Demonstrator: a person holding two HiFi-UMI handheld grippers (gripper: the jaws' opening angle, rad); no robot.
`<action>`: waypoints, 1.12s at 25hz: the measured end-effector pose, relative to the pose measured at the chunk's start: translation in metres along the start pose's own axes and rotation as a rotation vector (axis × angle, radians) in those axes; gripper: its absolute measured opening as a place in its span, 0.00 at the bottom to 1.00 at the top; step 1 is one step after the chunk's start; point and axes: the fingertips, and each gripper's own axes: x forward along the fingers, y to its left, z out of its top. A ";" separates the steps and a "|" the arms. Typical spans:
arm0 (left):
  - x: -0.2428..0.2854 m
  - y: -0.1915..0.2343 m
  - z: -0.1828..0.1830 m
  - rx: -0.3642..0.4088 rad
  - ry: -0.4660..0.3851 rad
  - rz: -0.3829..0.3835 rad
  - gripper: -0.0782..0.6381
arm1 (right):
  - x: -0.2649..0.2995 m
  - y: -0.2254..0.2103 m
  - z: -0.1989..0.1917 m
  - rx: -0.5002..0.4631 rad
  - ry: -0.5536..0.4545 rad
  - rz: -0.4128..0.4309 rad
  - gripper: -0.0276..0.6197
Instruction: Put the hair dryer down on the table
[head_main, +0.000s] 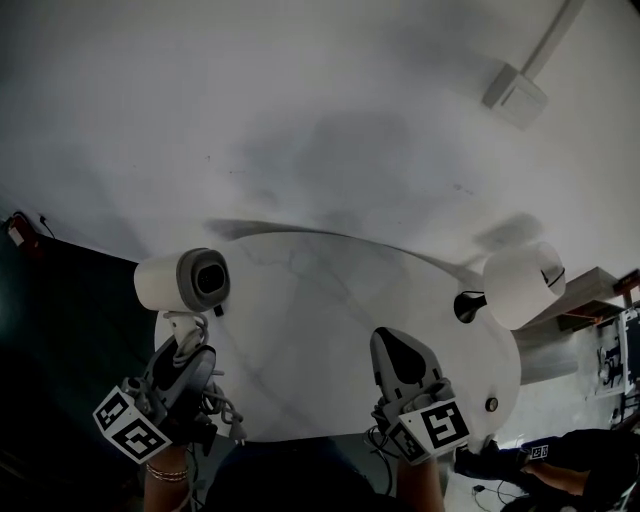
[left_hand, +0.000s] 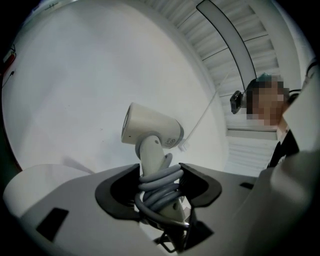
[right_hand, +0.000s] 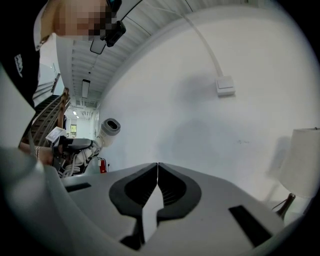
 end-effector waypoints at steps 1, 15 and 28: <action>0.001 0.003 -0.001 -0.001 0.003 0.004 0.47 | -0.001 0.001 -0.004 -0.015 0.017 -0.004 0.07; 0.027 0.028 -0.040 -0.002 0.068 0.110 0.47 | -0.005 -0.014 -0.021 -0.042 0.081 -0.035 0.07; 0.056 0.034 -0.064 -0.001 0.105 0.168 0.47 | 0.003 -0.049 -0.014 -0.040 0.070 -0.001 0.07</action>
